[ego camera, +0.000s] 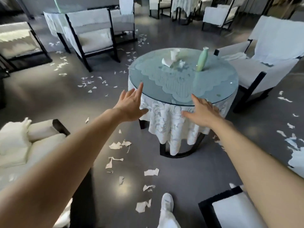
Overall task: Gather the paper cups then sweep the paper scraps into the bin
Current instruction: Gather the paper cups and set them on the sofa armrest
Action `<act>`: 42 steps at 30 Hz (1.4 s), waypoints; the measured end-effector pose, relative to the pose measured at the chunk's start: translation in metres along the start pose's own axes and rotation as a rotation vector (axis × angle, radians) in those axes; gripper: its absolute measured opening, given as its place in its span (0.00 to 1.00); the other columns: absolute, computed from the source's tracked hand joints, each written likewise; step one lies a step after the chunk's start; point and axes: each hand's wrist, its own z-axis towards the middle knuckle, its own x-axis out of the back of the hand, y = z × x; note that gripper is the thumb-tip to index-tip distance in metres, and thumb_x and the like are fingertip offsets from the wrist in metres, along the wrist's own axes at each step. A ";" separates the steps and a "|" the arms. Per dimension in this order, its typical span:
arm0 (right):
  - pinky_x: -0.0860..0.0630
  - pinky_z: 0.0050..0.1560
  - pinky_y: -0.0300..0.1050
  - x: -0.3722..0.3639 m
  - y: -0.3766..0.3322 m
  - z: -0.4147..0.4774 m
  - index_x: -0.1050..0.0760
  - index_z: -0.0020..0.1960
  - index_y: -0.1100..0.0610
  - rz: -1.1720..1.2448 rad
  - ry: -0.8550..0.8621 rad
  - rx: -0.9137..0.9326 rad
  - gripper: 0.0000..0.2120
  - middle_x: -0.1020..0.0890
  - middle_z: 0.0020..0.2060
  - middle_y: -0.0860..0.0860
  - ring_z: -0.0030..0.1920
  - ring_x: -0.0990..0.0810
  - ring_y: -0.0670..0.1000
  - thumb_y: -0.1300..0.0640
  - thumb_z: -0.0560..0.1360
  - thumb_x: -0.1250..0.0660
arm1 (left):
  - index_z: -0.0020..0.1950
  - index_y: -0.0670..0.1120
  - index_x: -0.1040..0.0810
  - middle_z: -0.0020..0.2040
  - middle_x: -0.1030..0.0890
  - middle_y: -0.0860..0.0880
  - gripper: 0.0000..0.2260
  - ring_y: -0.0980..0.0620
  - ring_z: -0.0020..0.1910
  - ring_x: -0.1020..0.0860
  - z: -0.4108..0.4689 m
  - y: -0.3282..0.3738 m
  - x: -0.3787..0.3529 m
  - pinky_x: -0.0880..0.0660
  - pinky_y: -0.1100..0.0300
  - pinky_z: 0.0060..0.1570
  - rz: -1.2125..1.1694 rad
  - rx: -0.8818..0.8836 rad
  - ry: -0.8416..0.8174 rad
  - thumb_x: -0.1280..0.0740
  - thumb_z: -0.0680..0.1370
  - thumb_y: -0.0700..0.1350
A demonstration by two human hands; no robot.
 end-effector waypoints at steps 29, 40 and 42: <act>0.55 0.74 0.61 0.001 0.012 0.610 0.60 0.78 0.45 0.134 -0.158 -0.439 0.38 0.57 0.78 0.53 0.77 0.56 0.58 0.36 0.77 0.43 | 0.77 0.49 0.68 0.77 0.68 0.47 0.48 0.48 0.75 0.68 0.686 -0.088 -0.097 0.70 0.47 0.70 0.033 -0.526 -0.486 0.41 0.73 0.70; 0.30 0.58 0.41 -0.038 0.036 0.664 0.27 0.68 0.58 0.286 0.119 -0.432 0.21 0.23 0.59 0.60 0.57 0.25 0.55 0.59 0.75 0.31 | 0.77 0.43 0.47 0.76 0.42 0.42 0.44 0.41 0.70 0.34 0.706 -0.107 -0.154 0.35 0.48 0.67 -0.189 -0.692 -0.386 0.30 0.71 0.62; 0.22 0.43 0.35 -0.039 0.036 0.668 0.22 0.60 0.63 0.386 0.195 -0.481 0.13 0.18 0.52 0.59 0.47 0.19 0.54 0.61 0.77 0.34 | 0.78 0.43 0.49 0.74 0.41 0.43 0.47 0.41 0.66 0.30 0.707 -0.119 -0.153 0.28 0.47 0.60 -0.284 -0.630 -0.345 0.29 0.70 0.62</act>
